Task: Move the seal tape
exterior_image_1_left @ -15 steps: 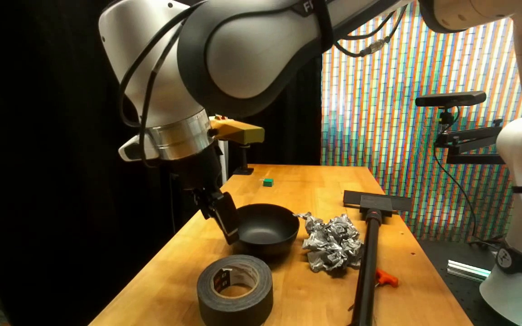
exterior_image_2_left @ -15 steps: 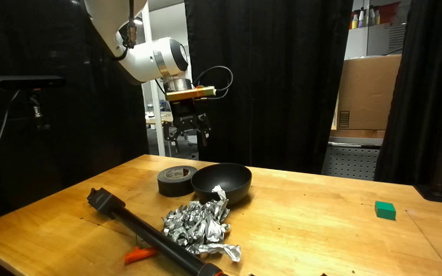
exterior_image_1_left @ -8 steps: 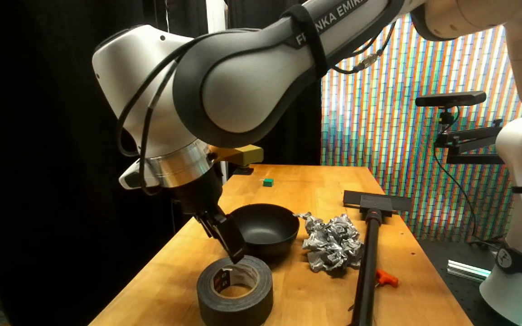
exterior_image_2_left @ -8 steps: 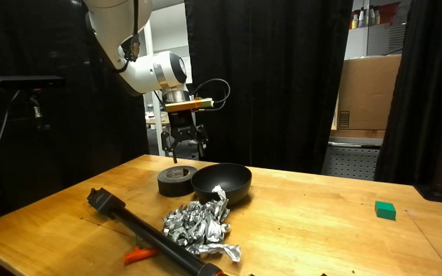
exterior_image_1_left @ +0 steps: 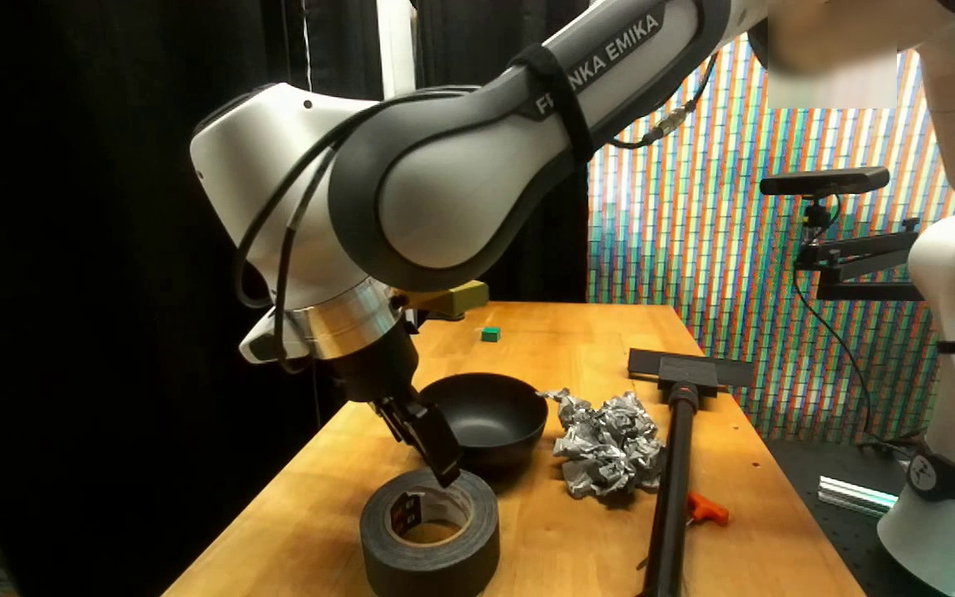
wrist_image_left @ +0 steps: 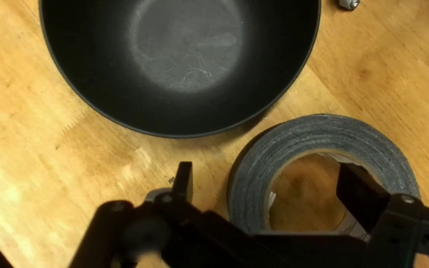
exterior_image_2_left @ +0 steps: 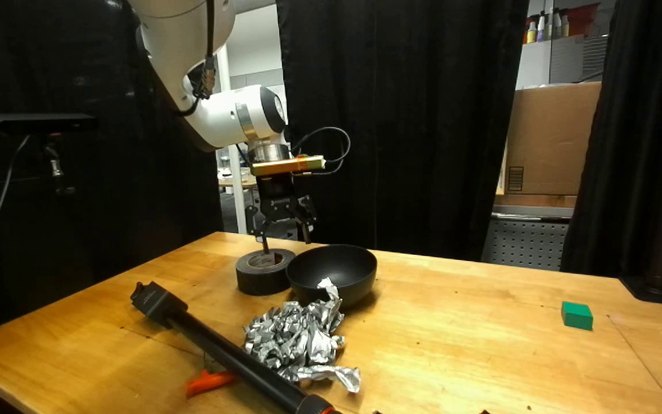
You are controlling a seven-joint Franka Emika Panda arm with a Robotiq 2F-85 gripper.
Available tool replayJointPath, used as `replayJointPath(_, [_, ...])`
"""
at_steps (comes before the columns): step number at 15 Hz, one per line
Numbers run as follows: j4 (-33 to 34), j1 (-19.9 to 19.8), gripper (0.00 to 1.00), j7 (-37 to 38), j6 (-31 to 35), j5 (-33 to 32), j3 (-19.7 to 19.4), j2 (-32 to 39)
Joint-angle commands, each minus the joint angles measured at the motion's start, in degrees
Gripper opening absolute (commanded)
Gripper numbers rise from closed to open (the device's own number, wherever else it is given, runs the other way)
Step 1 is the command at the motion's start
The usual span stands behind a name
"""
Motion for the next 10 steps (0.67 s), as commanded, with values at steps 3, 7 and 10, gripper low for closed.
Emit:
replayJointPath(3, [2.71, 0.97, 1.0, -0.75, -0.67, -1.36, 0.52, 3.08])
replayJointPath(7, [4.24, 1.79, 1.0, -1.04, -0.89, -1.8, 0.54, 5.25])
replayJointPath(10, [7.76, 2.75, 1.0, -1.04, -1.88, -2.11, 0.51, 7.91])
